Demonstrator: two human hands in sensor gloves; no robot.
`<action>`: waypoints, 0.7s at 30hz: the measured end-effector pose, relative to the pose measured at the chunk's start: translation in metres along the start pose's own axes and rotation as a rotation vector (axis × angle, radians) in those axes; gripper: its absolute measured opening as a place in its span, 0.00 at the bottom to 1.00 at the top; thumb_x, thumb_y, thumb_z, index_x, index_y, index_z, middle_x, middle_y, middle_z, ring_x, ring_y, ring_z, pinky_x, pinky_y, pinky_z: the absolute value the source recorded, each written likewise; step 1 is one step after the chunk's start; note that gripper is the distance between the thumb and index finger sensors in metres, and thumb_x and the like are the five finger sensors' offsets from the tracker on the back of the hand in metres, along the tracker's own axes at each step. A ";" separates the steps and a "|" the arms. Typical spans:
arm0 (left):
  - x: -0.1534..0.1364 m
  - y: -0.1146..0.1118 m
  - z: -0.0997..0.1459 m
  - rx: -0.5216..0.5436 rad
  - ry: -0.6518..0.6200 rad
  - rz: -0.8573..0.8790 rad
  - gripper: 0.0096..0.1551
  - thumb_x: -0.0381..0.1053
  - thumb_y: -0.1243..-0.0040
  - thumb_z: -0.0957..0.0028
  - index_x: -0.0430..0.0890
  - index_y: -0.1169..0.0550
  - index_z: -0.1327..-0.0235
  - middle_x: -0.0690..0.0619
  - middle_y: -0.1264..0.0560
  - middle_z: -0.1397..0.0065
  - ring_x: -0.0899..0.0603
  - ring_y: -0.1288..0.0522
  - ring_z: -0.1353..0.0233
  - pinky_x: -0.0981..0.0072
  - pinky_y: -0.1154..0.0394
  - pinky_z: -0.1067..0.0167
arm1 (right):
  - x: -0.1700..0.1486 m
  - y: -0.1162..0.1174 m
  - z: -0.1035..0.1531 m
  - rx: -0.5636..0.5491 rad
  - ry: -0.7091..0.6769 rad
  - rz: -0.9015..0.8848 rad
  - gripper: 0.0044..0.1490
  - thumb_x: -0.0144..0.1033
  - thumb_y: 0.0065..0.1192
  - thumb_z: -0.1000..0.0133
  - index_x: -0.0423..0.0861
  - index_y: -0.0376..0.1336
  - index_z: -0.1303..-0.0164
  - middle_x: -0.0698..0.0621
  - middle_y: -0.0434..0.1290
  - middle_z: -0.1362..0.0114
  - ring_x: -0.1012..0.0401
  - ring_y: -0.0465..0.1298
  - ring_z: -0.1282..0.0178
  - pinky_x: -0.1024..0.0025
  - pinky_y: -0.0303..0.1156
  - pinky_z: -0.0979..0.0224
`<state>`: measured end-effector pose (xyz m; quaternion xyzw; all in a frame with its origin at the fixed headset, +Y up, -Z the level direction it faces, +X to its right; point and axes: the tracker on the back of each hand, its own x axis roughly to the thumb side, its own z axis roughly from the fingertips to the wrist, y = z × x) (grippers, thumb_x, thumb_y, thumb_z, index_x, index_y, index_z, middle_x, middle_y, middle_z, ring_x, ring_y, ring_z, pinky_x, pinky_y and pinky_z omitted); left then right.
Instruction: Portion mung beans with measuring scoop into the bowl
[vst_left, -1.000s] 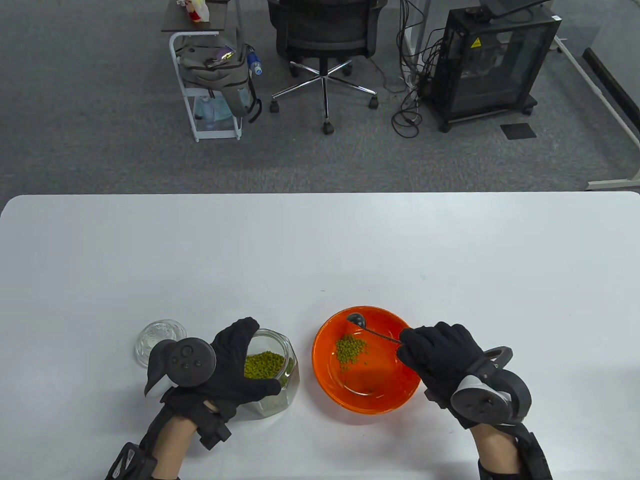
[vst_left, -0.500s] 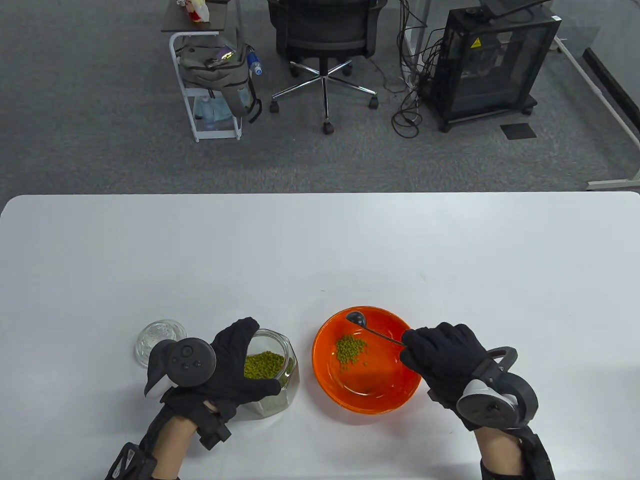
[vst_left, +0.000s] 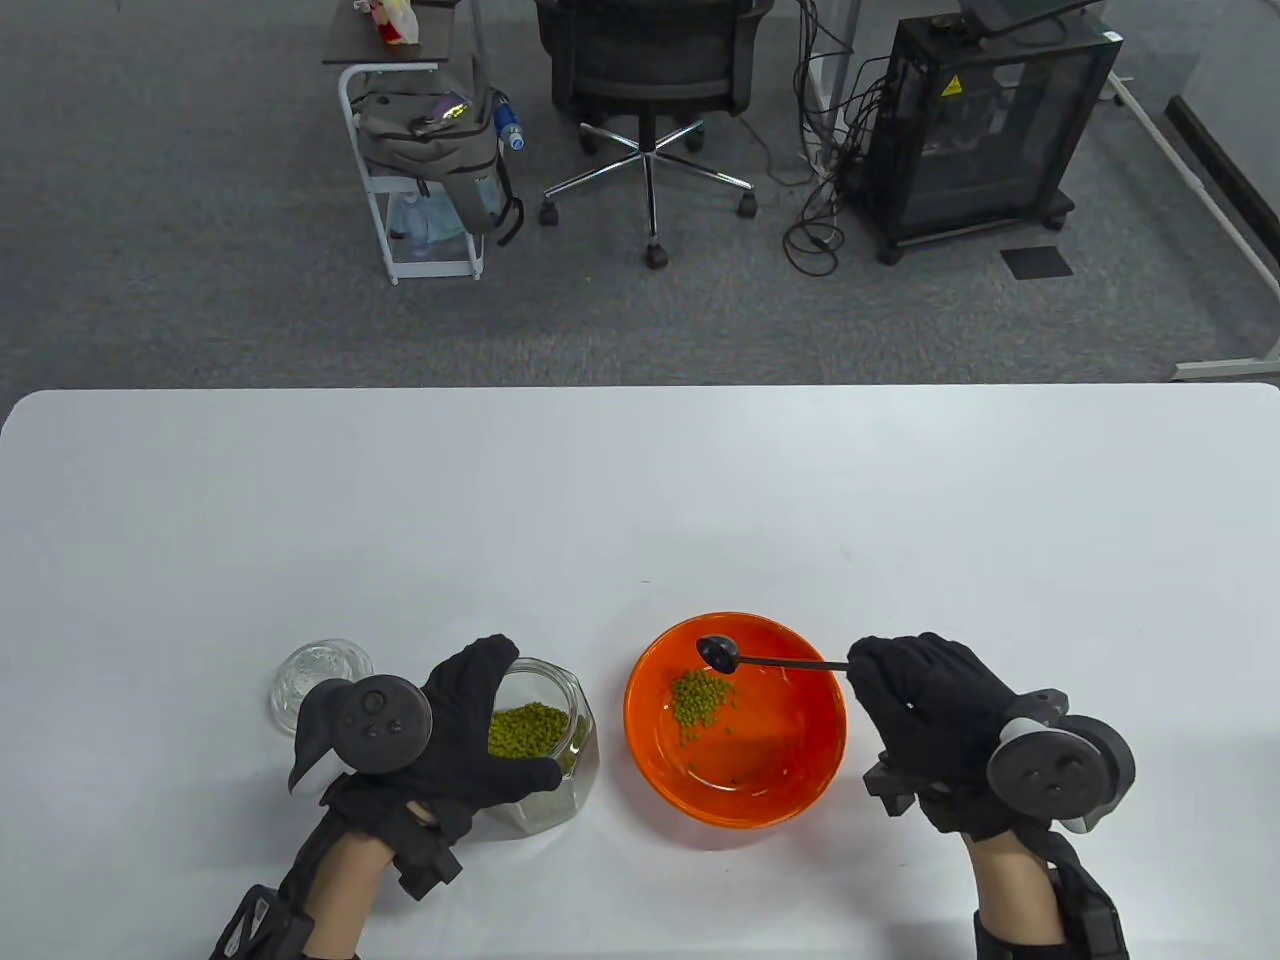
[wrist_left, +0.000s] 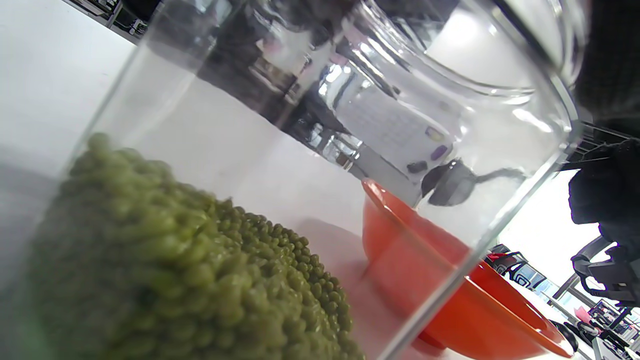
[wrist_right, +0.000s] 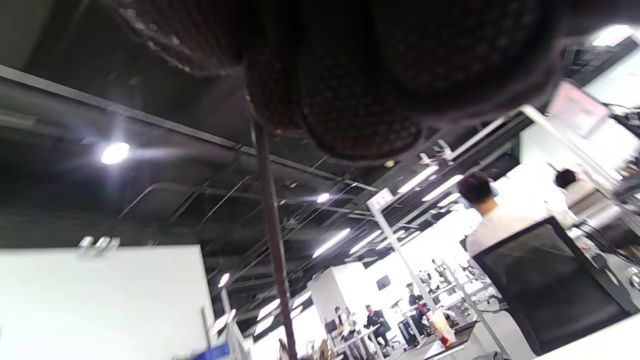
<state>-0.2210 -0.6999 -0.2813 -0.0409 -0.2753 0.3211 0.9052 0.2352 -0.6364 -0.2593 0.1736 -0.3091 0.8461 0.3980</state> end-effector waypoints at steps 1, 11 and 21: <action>0.000 0.000 0.000 -0.001 0.000 -0.001 0.79 0.84 0.30 0.57 0.32 0.51 0.21 0.28 0.48 0.18 0.19 0.41 0.21 0.23 0.40 0.28 | -0.005 -0.002 0.000 -0.017 0.040 -0.014 0.27 0.51 0.65 0.46 0.40 0.78 0.59 0.45 0.87 0.63 0.53 0.84 0.72 0.60 0.80 0.66; 0.000 0.000 0.000 -0.001 0.001 0.000 0.79 0.84 0.30 0.57 0.32 0.51 0.21 0.28 0.48 0.18 0.19 0.41 0.21 0.23 0.40 0.28 | -0.042 -0.003 0.005 -0.055 0.462 -0.211 0.27 0.52 0.65 0.46 0.40 0.79 0.63 0.47 0.87 0.68 0.57 0.84 0.78 0.65 0.81 0.71; 0.000 0.000 0.000 0.001 0.000 0.002 0.79 0.84 0.30 0.58 0.31 0.51 0.21 0.28 0.47 0.18 0.19 0.40 0.21 0.23 0.40 0.28 | 0.003 0.030 -0.018 0.069 0.473 -0.524 0.27 0.52 0.65 0.46 0.39 0.78 0.62 0.47 0.87 0.68 0.56 0.84 0.78 0.65 0.81 0.71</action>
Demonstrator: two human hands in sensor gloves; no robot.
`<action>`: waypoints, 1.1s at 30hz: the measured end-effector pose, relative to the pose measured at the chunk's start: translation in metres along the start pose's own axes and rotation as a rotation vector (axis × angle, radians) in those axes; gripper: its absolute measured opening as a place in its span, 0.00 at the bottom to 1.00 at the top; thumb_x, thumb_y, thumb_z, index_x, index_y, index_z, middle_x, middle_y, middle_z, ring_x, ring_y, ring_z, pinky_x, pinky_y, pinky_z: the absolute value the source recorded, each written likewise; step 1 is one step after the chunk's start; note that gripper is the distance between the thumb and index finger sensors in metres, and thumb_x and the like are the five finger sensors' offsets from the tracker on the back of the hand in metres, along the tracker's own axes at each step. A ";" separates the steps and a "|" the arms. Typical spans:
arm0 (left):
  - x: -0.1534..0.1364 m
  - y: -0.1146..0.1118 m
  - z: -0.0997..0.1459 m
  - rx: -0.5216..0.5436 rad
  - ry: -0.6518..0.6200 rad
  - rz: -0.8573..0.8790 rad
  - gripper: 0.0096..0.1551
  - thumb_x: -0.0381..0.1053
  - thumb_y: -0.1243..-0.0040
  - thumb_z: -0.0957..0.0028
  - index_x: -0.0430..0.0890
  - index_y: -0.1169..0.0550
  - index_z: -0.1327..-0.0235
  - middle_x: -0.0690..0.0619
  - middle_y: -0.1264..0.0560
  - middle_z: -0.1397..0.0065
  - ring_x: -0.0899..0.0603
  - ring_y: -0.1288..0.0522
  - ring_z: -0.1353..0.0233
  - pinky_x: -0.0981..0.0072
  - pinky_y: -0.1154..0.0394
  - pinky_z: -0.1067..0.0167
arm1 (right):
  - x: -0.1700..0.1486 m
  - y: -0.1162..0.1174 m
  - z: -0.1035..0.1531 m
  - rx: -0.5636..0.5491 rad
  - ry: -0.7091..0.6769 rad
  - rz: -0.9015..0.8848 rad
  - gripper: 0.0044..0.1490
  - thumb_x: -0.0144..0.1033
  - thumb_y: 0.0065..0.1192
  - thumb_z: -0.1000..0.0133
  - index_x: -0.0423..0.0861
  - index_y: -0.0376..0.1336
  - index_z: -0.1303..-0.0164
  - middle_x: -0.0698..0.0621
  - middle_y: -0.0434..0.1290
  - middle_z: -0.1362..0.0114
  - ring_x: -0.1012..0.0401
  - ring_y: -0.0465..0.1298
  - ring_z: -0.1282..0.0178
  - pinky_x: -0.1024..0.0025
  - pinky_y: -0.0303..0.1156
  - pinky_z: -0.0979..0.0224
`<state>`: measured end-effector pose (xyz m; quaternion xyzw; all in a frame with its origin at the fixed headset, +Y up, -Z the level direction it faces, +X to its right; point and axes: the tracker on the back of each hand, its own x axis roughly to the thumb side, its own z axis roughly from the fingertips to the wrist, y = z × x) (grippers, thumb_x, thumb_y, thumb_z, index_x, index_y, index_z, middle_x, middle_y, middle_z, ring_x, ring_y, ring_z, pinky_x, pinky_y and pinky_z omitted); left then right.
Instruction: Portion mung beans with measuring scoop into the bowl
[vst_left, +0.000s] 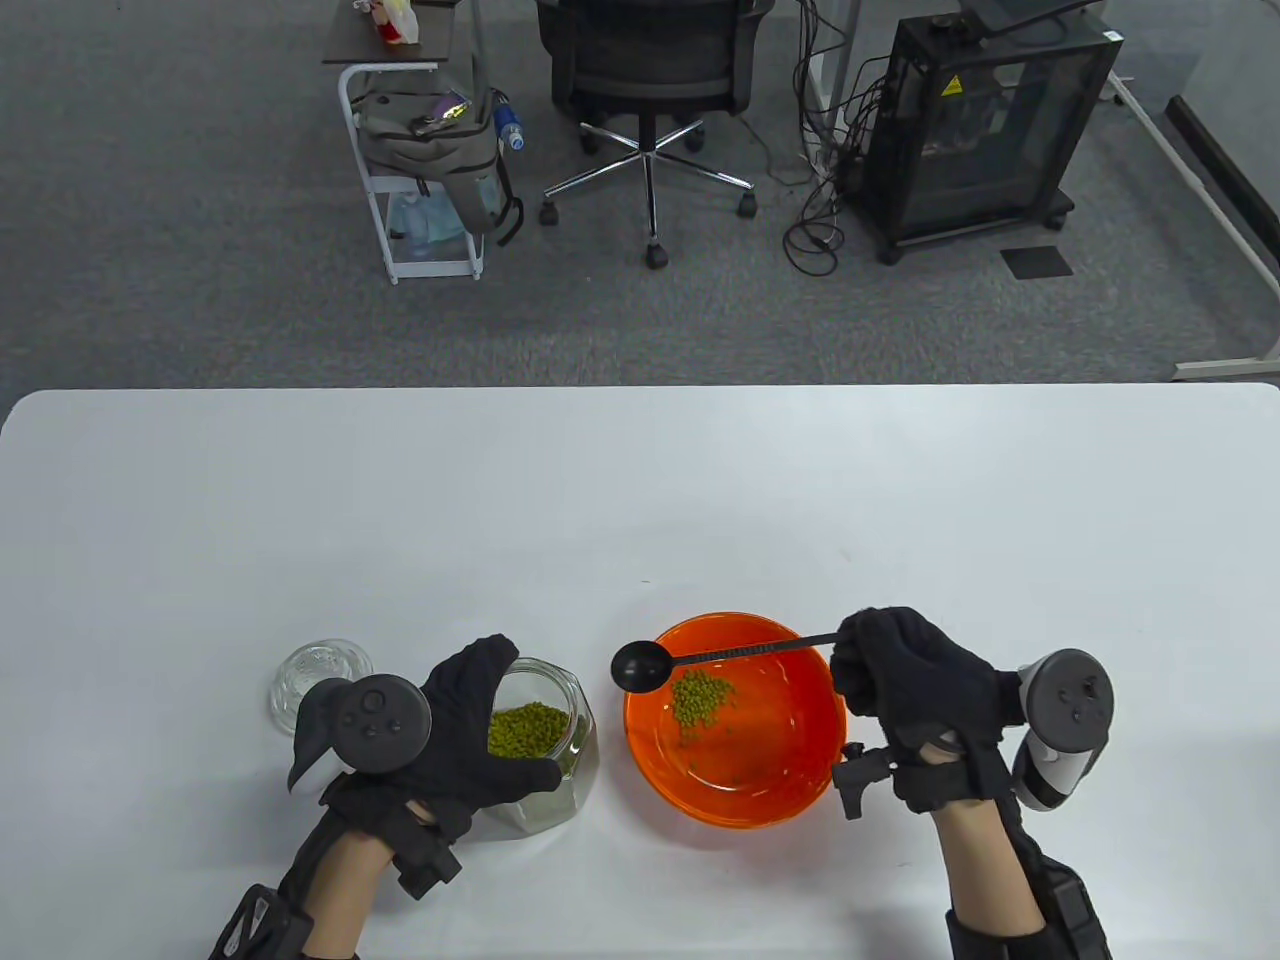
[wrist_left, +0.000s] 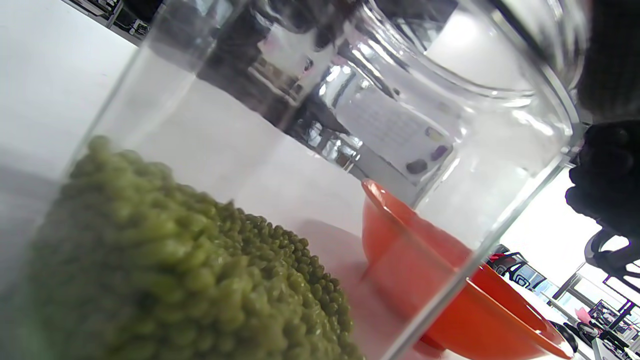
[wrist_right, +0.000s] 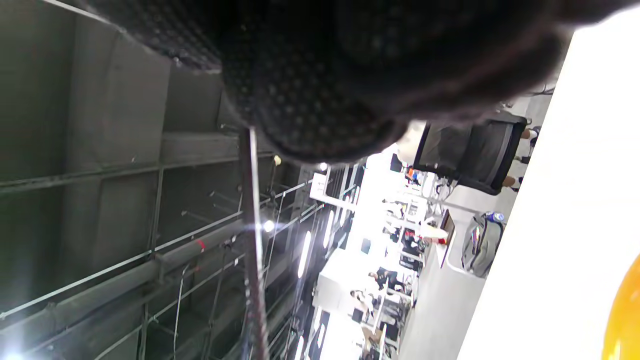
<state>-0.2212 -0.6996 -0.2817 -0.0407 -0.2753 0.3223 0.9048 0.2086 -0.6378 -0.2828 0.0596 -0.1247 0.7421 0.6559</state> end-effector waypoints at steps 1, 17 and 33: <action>0.000 0.000 0.000 0.000 0.000 0.000 0.79 0.84 0.30 0.58 0.31 0.51 0.21 0.28 0.47 0.18 0.19 0.40 0.21 0.23 0.40 0.28 | 0.005 0.008 -0.002 0.024 -0.011 -0.004 0.27 0.52 0.65 0.46 0.39 0.79 0.62 0.47 0.87 0.68 0.56 0.84 0.77 0.65 0.81 0.71; 0.000 0.000 0.000 0.000 0.000 0.000 0.79 0.84 0.30 0.58 0.31 0.50 0.21 0.28 0.47 0.18 0.19 0.40 0.21 0.23 0.39 0.28 | 0.048 0.103 -0.025 0.185 -0.043 0.321 0.27 0.52 0.67 0.46 0.39 0.79 0.63 0.46 0.87 0.68 0.56 0.84 0.78 0.64 0.81 0.71; 0.000 0.000 0.000 -0.001 -0.003 0.005 0.79 0.84 0.30 0.58 0.31 0.51 0.21 0.28 0.48 0.18 0.19 0.40 0.21 0.23 0.40 0.28 | 0.070 0.209 -0.013 0.345 -0.267 0.857 0.27 0.54 0.70 0.47 0.41 0.81 0.62 0.46 0.88 0.67 0.55 0.84 0.76 0.64 0.81 0.69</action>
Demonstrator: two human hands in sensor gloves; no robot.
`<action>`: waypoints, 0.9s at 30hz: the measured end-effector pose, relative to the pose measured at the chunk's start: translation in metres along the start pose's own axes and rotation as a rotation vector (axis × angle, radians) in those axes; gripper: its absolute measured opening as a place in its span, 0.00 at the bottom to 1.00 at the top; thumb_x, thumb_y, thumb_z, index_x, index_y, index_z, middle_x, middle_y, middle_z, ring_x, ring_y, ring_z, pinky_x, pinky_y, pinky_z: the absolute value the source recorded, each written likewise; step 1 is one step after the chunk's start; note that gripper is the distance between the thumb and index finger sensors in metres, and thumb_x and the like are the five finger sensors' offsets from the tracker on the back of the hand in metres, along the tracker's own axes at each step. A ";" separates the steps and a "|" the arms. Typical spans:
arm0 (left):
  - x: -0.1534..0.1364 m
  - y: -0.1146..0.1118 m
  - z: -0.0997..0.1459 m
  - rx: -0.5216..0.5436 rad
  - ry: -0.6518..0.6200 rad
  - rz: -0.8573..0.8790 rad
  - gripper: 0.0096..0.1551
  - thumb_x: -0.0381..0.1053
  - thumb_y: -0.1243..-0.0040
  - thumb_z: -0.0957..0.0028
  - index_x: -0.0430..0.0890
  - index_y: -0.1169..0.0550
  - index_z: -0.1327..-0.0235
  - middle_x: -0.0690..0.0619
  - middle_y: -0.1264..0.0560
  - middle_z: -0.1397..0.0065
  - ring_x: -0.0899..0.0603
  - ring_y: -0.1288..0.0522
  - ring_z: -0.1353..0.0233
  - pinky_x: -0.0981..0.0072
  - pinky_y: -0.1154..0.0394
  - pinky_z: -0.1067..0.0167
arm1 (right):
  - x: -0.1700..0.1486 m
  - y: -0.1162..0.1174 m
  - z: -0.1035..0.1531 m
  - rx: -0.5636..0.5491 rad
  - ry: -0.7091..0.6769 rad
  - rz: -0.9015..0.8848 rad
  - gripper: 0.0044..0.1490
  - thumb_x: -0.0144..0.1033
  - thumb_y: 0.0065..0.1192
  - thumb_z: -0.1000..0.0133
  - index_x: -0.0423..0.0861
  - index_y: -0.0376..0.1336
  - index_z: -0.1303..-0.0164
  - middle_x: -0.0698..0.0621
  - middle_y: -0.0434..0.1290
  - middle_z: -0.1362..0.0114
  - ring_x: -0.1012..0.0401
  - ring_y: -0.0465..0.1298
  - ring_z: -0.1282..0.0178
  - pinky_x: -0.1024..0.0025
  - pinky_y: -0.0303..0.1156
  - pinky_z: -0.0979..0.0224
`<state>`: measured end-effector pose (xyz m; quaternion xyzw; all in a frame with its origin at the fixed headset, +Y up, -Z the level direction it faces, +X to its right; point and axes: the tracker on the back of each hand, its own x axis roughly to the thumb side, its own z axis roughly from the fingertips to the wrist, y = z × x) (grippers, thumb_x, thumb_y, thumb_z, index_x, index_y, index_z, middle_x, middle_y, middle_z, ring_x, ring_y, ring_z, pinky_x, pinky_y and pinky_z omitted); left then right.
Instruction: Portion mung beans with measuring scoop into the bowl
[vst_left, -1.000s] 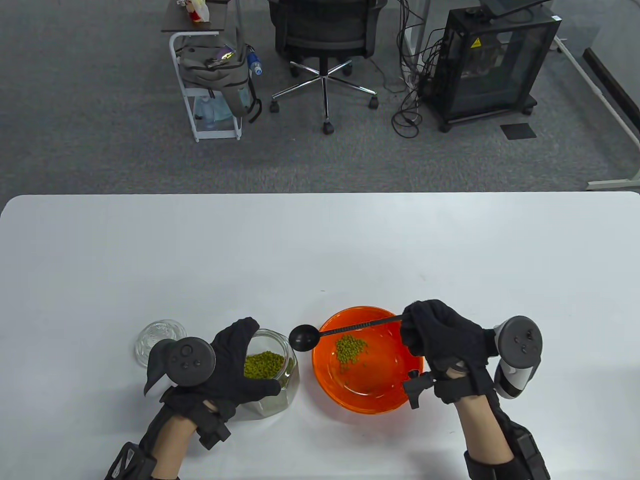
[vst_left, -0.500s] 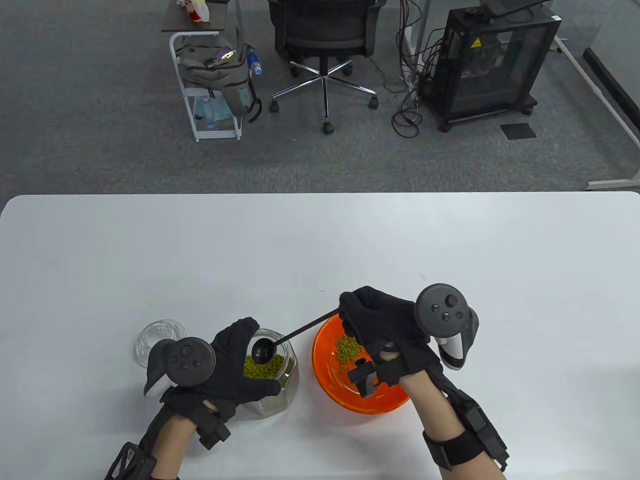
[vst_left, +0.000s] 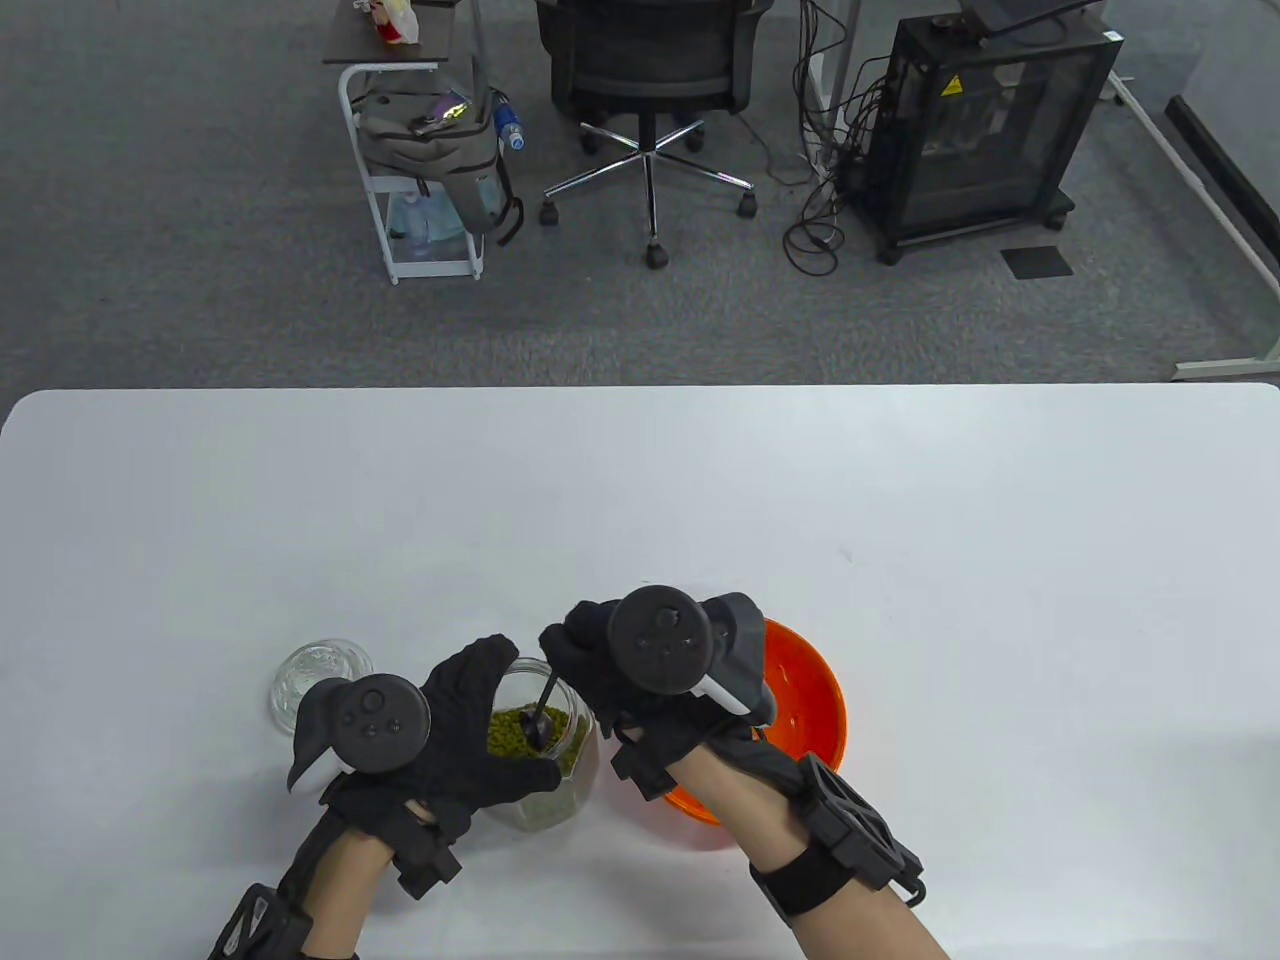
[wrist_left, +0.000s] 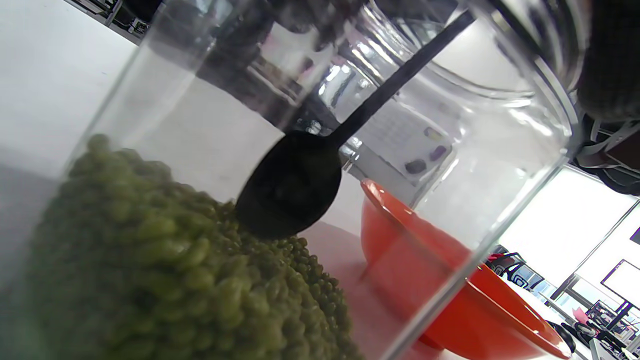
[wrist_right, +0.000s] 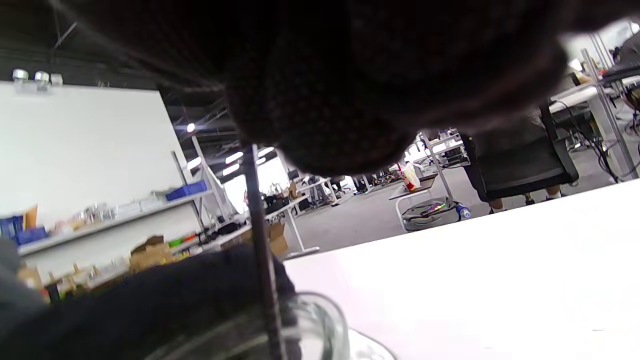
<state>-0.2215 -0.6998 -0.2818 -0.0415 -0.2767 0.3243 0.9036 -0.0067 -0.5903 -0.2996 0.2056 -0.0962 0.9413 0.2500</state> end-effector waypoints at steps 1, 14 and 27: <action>0.000 0.000 0.000 0.000 0.000 -0.001 0.79 0.84 0.30 0.58 0.32 0.51 0.21 0.28 0.48 0.18 0.19 0.40 0.21 0.23 0.40 0.28 | 0.002 0.004 0.000 0.019 -0.001 0.020 0.27 0.54 0.70 0.47 0.41 0.81 0.62 0.46 0.88 0.66 0.55 0.84 0.76 0.64 0.81 0.69; 0.000 0.000 0.000 -0.005 -0.002 -0.003 0.79 0.84 0.30 0.58 0.31 0.51 0.21 0.28 0.47 0.18 0.19 0.40 0.21 0.23 0.40 0.28 | -0.048 0.030 -0.001 0.262 0.149 -0.461 0.28 0.51 0.65 0.45 0.38 0.78 0.58 0.44 0.86 0.65 0.56 0.84 0.75 0.65 0.81 0.69; -0.001 0.000 -0.001 -0.008 -0.003 -0.002 0.79 0.84 0.30 0.58 0.31 0.51 0.21 0.28 0.48 0.18 0.19 0.40 0.21 0.23 0.40 0.28 | -0.094 0.037 0.009 0.217 0.360 -0.707 0.28 0.50 0.64 0.45 0.37 0.78 0.60 0.45 0.87 0.67 0.57 0.84 0.78 0.66 0.81 0.72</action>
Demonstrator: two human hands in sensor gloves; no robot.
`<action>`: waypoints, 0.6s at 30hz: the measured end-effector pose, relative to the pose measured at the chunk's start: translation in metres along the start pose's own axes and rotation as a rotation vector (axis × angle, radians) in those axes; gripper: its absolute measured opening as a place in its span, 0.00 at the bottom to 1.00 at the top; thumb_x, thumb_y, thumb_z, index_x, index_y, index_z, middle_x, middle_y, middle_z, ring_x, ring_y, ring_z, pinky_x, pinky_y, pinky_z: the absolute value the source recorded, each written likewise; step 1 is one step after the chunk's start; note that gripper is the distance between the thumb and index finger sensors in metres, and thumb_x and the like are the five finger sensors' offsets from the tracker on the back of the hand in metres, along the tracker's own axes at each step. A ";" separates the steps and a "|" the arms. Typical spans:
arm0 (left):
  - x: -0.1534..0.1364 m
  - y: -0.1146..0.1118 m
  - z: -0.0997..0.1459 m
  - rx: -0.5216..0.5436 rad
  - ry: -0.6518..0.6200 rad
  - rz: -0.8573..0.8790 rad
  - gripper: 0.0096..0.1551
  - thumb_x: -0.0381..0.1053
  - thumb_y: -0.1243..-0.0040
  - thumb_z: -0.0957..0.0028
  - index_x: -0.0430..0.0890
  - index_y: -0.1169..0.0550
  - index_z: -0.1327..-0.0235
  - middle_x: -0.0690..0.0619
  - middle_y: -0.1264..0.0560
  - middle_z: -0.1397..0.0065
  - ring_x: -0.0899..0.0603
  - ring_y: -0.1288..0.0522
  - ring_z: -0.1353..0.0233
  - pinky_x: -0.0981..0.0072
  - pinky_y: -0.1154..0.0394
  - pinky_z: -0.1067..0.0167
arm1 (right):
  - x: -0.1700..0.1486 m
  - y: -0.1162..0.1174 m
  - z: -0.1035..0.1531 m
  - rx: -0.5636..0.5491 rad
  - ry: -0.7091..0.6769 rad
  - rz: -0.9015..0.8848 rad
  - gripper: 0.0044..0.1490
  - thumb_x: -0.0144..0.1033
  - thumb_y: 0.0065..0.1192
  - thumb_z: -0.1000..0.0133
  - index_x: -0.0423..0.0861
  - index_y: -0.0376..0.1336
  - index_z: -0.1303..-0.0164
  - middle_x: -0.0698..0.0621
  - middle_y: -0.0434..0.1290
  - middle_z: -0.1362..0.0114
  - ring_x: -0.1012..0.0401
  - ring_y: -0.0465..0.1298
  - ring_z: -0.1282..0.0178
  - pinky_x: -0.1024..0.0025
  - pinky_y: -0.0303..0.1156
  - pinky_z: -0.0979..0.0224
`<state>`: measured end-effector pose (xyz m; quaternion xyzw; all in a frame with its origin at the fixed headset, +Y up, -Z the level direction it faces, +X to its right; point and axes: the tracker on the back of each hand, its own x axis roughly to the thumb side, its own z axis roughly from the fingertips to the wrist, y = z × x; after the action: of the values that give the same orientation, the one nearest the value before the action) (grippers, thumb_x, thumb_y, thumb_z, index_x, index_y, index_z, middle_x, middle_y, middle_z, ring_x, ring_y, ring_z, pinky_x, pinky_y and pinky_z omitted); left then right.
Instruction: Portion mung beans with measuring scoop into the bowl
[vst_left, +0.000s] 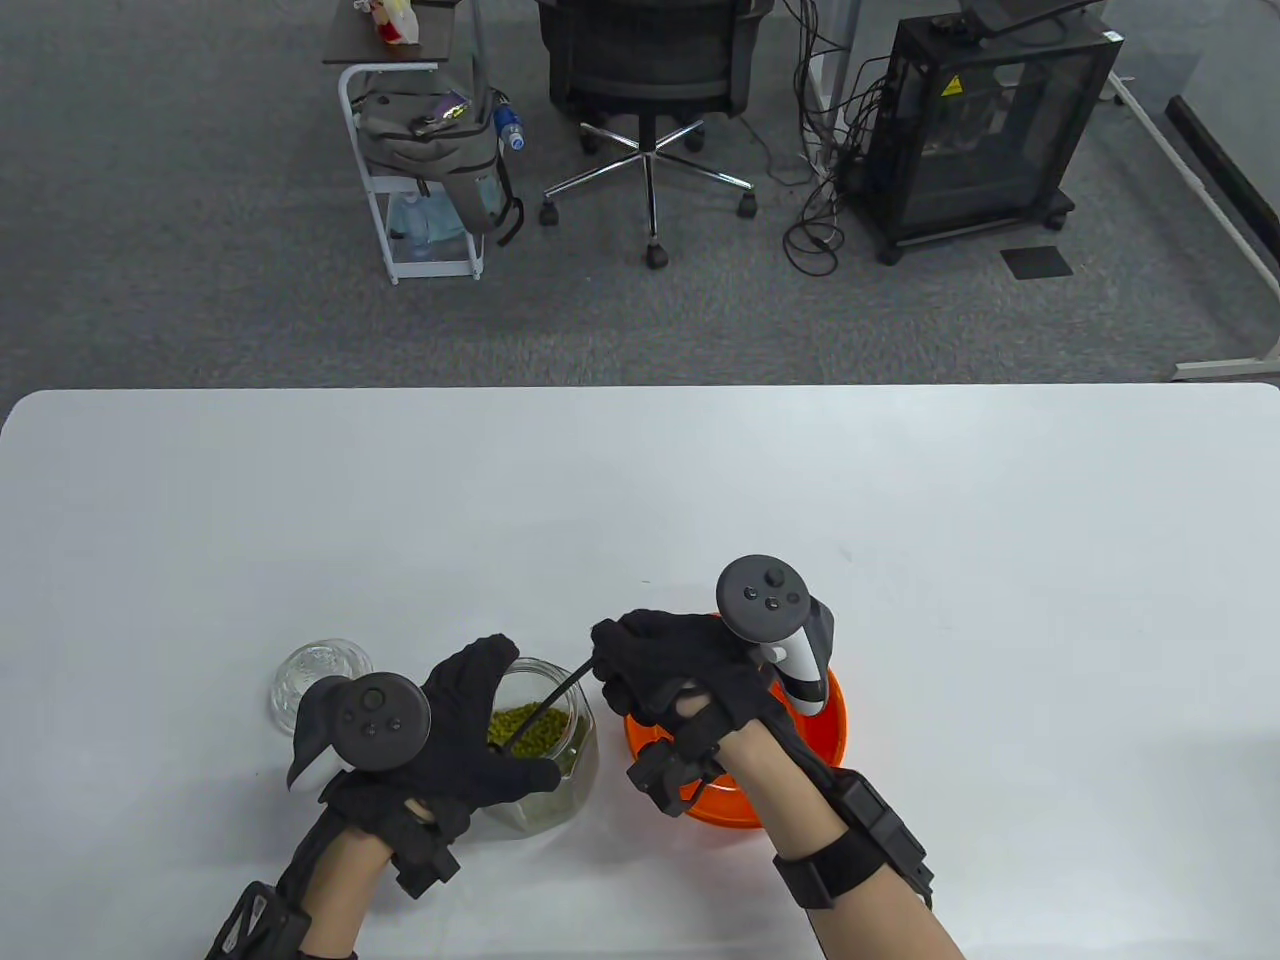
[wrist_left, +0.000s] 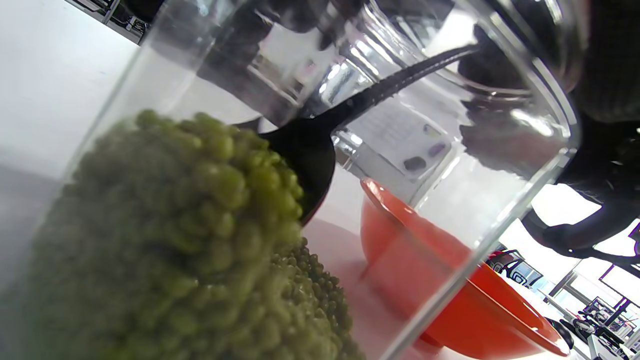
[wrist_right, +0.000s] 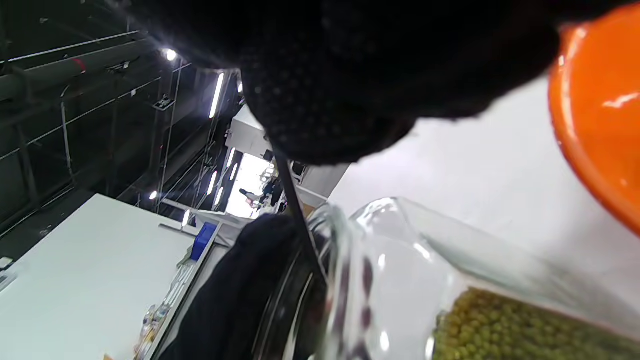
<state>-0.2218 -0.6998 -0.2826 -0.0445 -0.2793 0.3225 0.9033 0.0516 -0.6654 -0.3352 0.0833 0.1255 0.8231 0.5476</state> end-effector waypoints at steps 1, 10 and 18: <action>0.000 0.000 0.000 0.000 0.000 0.000 0.79 0.84 0.30 0.58 0.31 0.51 0.21 0.28 0.47 0.18 0.19 0.40 0.21 0.23 0.39 0.28 | -0.002 -0.002 0.000 -0.013 0.001 0.019 0.28 0.50 0.64 0.44 0.37 0.78 0.60 0.45 0.87 0.67 0.57 0.84 0.78 0.67 0.81 0.72; 0.000 0.000 0.000 -0.006 0.001 0.000 0.79 0.84 0.30 0.58 0.32 0.51 0.21 0.29 0.48 0.17 0.20 0.41 0.20 0.23 0.40 0.28 | -0.014 -0.019 0.006 -0.037 0.025 -0.065 0.28 0.50 0.63 0.44 0.37 0.78 0.59 0.45 0.86 0.67 0.57 0.84 0.78 0.67 0.81 0.72; -0.001 0.000 -0.001 -0.009 0.001 0.002 0.79 0.84 0.30 0.58 0.32 0.51 0.21 0.29 0.48 0.17 0.19 0.41 0.20 0.23 0.40 0.28 | -0.027 -0.033 0.010 -0.081 0.047 -0.141 0.28 0.50 0.63 0.44 0.37 0.77 0.59 0.46 0.86 0.67 0.57 0.84 0.78 0.67 0.81 0.72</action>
<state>-0.2221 -0.6997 -0.2834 -0.0489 -0.2802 0.3222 0.9029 0.0935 -0.6776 -0.3358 0.0329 0.1104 0.7885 0.6042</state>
